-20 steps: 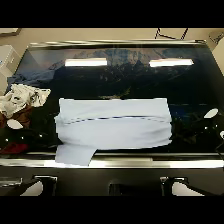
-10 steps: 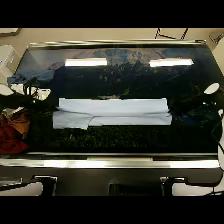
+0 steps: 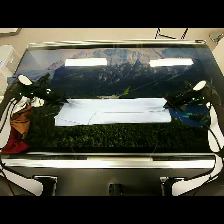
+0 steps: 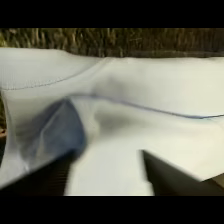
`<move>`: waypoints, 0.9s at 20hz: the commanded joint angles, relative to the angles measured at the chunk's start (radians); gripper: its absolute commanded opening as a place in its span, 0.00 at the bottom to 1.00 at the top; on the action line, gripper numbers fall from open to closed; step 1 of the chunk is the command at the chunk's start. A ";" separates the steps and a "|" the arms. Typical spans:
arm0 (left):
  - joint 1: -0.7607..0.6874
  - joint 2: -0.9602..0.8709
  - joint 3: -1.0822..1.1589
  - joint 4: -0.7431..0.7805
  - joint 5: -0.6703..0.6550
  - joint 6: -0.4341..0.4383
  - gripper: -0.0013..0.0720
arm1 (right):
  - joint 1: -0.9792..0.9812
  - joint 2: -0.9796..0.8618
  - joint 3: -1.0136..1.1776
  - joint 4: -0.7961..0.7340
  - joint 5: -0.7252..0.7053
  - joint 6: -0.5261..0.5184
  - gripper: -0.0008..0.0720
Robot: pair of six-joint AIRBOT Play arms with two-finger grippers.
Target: Fold the clothes and pants, and hang the long-sleeved shirts on hangers.
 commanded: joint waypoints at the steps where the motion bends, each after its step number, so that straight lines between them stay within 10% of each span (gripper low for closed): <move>1: 0.005 -0.025 0.017 -0.004 -0.092 -0.019 0.83 | -0.027 -0.014 0.047 0.012 0.054 -0.010 0.81; 2: 0.012 -0.010 0.016 -0.004 -0.124 -0.018 0.83 | -0.048 -0.014 0.057 0.006 0.087 -0.044 0.96; 9: 0.008 0.134 0.016 -0.044 -0.138 -0.018 0.83 | -0.099 -0.131 0.056 0.124 0.201 -0.126 0.99; 13: -0.022 0.201 0.016 -0.089 -0.107 -0.018 0.82 | -0.099 -0.160 0.057 0.266 0.198 -0.155 0.61; 15: -0.057 0.208 0.016 -0.136 -0.057 -0.018 0.80 | -0.099 -0.159 0.057 0.319 0.223 -0.177 0.14; 17: -0.121 0.205 0.014 -0.149 0.037 -0.018 0.79 | -0.099 -0.142 0.057 0.396 0.261 -0.235 0.08; 18: -0.163 0.201 0.011 -0.149 0.095 -0.019 0.62 | -0.099 -0.118 0.057 0.429 0.274 -0.252 0.08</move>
